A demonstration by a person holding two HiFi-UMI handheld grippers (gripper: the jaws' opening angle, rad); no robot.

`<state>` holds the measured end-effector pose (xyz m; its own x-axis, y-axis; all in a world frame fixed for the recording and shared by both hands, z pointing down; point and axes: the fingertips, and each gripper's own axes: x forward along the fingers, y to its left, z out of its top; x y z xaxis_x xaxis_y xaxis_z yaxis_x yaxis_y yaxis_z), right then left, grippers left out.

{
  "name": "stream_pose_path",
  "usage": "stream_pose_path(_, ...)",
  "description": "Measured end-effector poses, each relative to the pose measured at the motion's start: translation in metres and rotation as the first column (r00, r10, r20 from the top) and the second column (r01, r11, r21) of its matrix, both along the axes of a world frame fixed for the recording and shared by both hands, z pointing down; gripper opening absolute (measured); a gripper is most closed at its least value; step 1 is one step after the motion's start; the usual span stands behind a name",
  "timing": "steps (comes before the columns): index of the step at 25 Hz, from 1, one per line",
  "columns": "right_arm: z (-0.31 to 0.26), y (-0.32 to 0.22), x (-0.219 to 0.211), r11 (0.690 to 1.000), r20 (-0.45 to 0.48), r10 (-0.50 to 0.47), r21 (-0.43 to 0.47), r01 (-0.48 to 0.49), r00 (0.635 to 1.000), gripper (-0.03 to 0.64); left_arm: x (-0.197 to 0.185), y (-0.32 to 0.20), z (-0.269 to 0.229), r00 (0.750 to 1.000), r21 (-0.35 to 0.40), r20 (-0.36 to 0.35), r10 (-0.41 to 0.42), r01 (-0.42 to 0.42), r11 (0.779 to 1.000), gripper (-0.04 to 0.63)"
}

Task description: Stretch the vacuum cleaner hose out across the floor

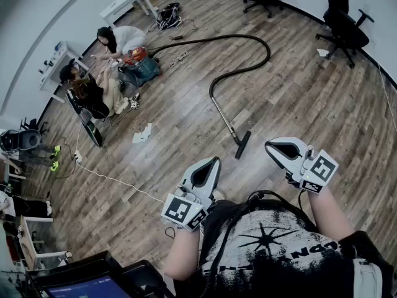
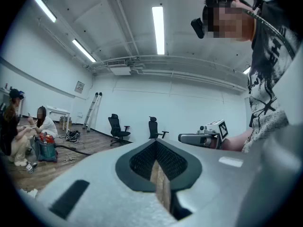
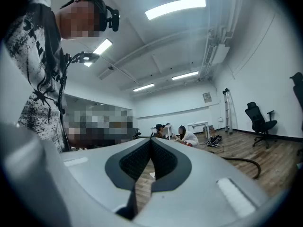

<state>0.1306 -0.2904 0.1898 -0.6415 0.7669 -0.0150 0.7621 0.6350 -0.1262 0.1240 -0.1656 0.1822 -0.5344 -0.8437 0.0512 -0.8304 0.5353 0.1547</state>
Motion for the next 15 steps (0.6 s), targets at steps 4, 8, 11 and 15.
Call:
stream_pose_path(4,0.007,0.001,0.004,1.000,0.011,-0.003,0.016,0.003,1.000,0.005,0.004,-0.001,0.009,1.000,-0.022,0.008,0.005,-0.005,1.000,0.002)
stream_pose_path(8,0.007,0.003,0.005,1.000,0.010,-0.006,0.024,0.006,1.000,0.005,0.004,-0.003,0.011,1.000,-0.045,0.017,0.014,-0.013,0.999,0.002)
stream_pose_path(11,0.007,0.002,0.004,1.000,0.007,-0.002,0.029,0.002,1.000,0.005,0.004,-0.006,0.013,0.999,-0.059,0.022,0.024,-0.022,0.998,0.002)
stream_pose_path(15,0.004,0.000,0.004,1.000,0.005,0.001,0.022,-0.001,1.000,0.005,0.005,-0.008,0.013,0.999,-0.082,-0.002,0.041,-0.041,0.996,0.002)
